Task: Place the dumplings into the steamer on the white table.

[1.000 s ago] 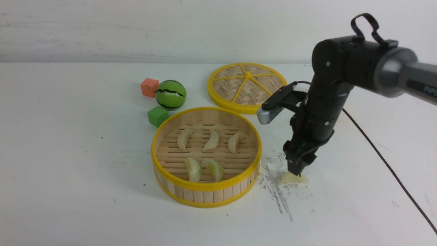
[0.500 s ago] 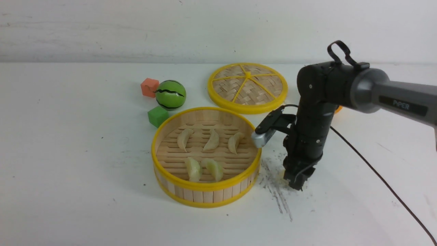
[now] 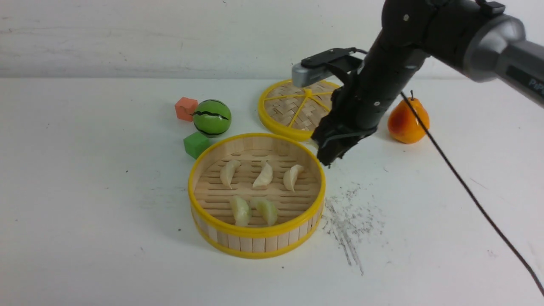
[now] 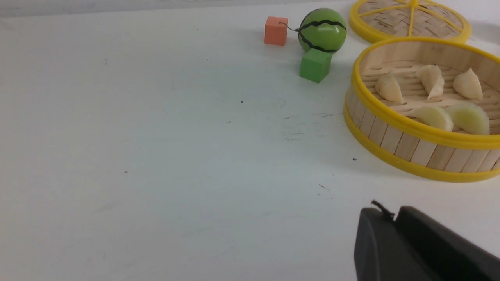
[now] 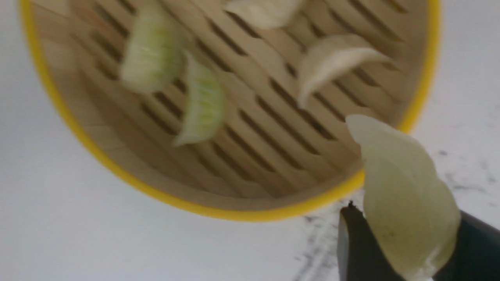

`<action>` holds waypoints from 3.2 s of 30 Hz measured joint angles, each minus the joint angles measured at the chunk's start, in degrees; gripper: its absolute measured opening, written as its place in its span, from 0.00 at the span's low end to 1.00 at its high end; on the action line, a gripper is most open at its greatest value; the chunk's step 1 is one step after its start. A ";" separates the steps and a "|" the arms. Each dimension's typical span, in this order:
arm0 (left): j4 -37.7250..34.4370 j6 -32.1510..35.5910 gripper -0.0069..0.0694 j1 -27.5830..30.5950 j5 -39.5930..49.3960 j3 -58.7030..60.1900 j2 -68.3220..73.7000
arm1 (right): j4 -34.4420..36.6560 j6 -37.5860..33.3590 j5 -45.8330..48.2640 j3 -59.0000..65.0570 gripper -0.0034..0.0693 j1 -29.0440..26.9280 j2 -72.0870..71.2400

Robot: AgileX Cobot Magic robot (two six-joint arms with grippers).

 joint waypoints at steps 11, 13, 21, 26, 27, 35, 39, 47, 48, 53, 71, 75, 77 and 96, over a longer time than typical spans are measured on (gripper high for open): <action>0.00 0.00 0.17 0.00 -0.06 0.00 0.00 | -4.57 10.83 -2.61 -0.02 0.37 6.03 8.81; 0.05 0.00 0.17 0.00 -0.06 0.00 0.00 | -5.46 13.59 -3.28 -0.02 0.37 6.03 9.40; 0.04 0.00 0.18 0.00 -0.06 0.00 0.00 | -5.89 16.51 -2.27 -2.40 0.59 6.03 9.50; 0.04 0.00 0.19 0.00 -0.06 0.00 0.00 | -6.36 17.32 0.17 -8.84 0.73 6.03 9.55; 0.04 0.00 0.19 0.00 -0.06 0.00 0.00 | -6.54 17.42 0.27 -10.21 0.74 6.03 9.31; 0.04 0.00 0.19 0.00 -0.03 0.00 0.00 | -14.84 17.07 0.95 -13.68 0.56 6.03 -6.37; 0.04 0.00 0.19 0.00 -0.03 0.00 0.00 | -23.34 16.98 1.07 -7.23 0.31 6.03 -20.32; 0.04 0.00 0.20 0.00 -0.03 0.00 0.00 | -29.32 21.93 -3.76 21.70 0.02 6.03 -44.73; 0.04 0.00 0.20 0.00 -0.03 0.00 0.00 | -29.32 22.46 -7.20 27.52 0.02 6.03 -48.13; 0.04 0.00 0.20 0.00 -0.03 0.00 0.00 | -29.32 22.51 -18.06 47.97 0.02 6.03 -59.84; 0.04 0.00 0.22 0.00 -0.03 0.00 0.00 | -6.71 31.43 -29.45 83.37 0.03 6.03 -80.53; 0.04 0.00 0.22 0.00 -0.03 0.00 0.00 | -4.84 31.43 -29.44 83.47 0.03 6.03 -80.53; 0.04 0.00 0.23 0.00 -0.03 0.00 0.00 | -6.02 31.43 -29.44 83.47 0.04 6.03 -80.53; 0.04 0.00 0.26 0.00 0.03 0.00 0.00 | -28.27 31.11 -60.48 109.10 0.04 -12.24 -116.14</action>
